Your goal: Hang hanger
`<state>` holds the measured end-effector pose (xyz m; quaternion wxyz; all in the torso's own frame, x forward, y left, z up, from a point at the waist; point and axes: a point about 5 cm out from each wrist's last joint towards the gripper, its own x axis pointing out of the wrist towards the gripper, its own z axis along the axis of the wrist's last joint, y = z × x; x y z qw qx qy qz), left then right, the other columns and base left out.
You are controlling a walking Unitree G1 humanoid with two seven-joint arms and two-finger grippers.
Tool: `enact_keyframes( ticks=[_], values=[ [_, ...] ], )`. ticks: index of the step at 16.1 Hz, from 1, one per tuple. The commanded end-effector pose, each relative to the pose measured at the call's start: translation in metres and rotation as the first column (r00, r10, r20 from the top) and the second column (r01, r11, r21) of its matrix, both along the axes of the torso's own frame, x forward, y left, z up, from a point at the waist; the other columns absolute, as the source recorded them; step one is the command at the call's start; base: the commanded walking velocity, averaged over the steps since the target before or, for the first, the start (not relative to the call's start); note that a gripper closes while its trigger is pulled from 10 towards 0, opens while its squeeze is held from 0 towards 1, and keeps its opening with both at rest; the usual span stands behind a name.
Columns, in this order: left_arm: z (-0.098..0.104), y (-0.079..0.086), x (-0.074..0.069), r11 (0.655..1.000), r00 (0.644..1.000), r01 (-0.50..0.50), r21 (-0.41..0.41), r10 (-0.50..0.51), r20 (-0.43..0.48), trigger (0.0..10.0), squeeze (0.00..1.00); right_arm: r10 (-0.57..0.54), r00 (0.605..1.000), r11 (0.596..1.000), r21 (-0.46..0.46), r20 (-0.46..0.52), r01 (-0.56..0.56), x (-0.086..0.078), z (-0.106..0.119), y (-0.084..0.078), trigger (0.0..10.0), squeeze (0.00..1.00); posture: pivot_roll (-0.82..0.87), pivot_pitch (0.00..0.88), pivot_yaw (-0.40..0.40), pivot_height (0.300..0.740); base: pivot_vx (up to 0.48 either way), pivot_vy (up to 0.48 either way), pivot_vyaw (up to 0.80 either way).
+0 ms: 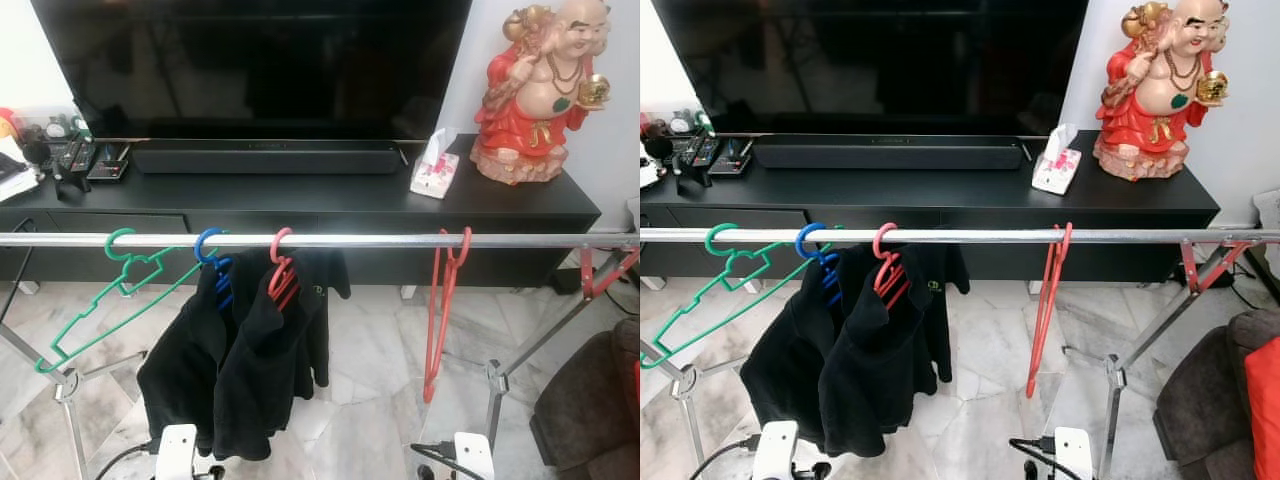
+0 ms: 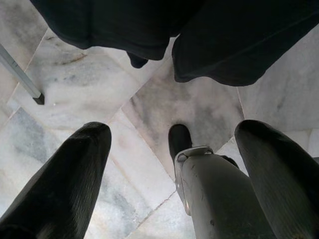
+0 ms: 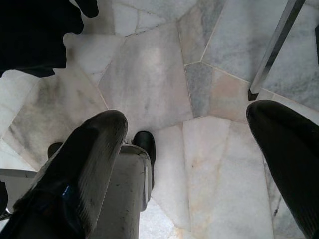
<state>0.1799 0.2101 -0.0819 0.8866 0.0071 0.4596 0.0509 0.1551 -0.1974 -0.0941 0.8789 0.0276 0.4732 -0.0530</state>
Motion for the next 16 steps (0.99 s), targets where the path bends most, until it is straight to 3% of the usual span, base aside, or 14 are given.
enact_keyframes(
  ticks=[1,16],
  values=[
    [0.0003,-0.0002,0.0006,1.000,1.000,0.020,0.008,-0.020,0.003,10.0,0.00,-0.013,1.000,1.000,0.002,0.004,0.013,-0.0002,0.0001,-0.0007,10.0,0.00,-0.10,0.000,-0.031,0.740,0.000,0.000,0.00],
    [0.0017,-0.0028,0.0043,0.997,0.998,0.070,0.032,-0.070,0.005,10.0,0.00,-0.034,0.999,0.999,-0.002,-0.011,0.034,-0.0057,-0.0015,-0.0053,10.0,0.00,-0.10,0.000,-0.013,0.740,0.000,0.000,0.00]
  ],
)
